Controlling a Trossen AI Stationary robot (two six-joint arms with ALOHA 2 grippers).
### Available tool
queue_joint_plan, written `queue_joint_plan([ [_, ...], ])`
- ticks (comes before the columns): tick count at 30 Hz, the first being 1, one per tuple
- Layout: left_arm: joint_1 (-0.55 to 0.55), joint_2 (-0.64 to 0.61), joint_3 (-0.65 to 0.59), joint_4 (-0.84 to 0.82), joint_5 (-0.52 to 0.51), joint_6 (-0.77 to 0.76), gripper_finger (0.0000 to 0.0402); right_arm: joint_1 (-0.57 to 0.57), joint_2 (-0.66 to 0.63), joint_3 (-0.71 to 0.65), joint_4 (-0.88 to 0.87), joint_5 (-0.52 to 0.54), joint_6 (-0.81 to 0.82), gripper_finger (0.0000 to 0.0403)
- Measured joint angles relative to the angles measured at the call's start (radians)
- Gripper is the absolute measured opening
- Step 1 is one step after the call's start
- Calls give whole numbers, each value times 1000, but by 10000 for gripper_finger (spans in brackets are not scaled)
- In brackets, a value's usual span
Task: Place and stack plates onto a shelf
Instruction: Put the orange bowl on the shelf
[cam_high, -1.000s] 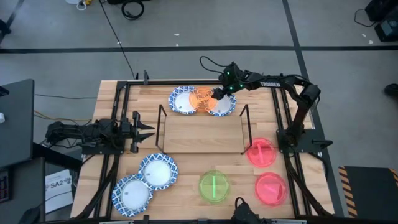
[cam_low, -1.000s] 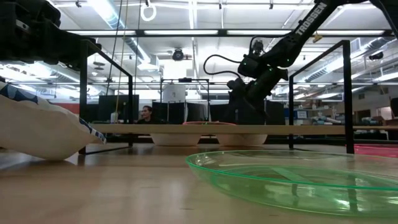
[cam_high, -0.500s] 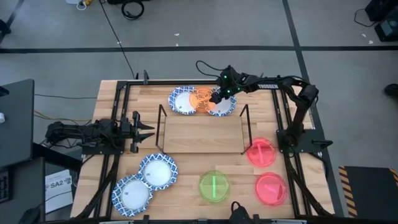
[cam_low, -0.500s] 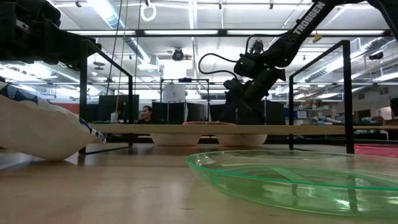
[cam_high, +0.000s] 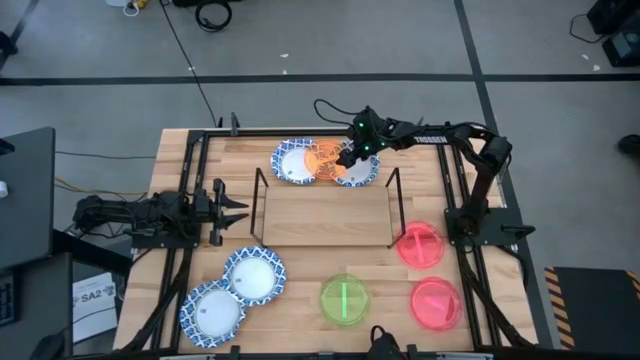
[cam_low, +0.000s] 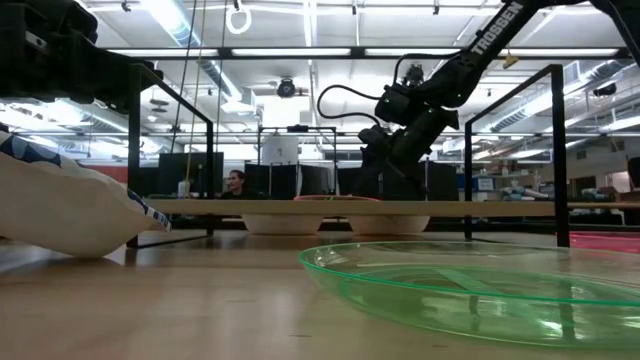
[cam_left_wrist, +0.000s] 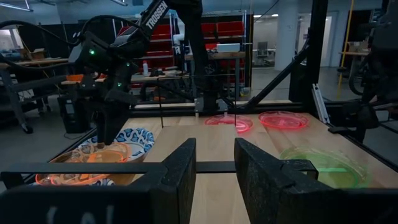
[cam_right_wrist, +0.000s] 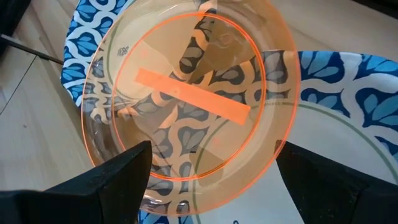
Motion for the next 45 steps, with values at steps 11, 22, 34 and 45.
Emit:
queue_joint_plan([
  [11,0,0,0,0,0,0,117,0,0,0,0,0,-1,279],
  [22,0,0,0,0,0,0,117,0,-1,0,0,13,-2,194],
  [34,0,0,0,0,0,0,117,0,-1,0,1,48,-3,167],
  [45,0,0,0,0,0,0,117,0,-1,0,0,48,-3,161],
])
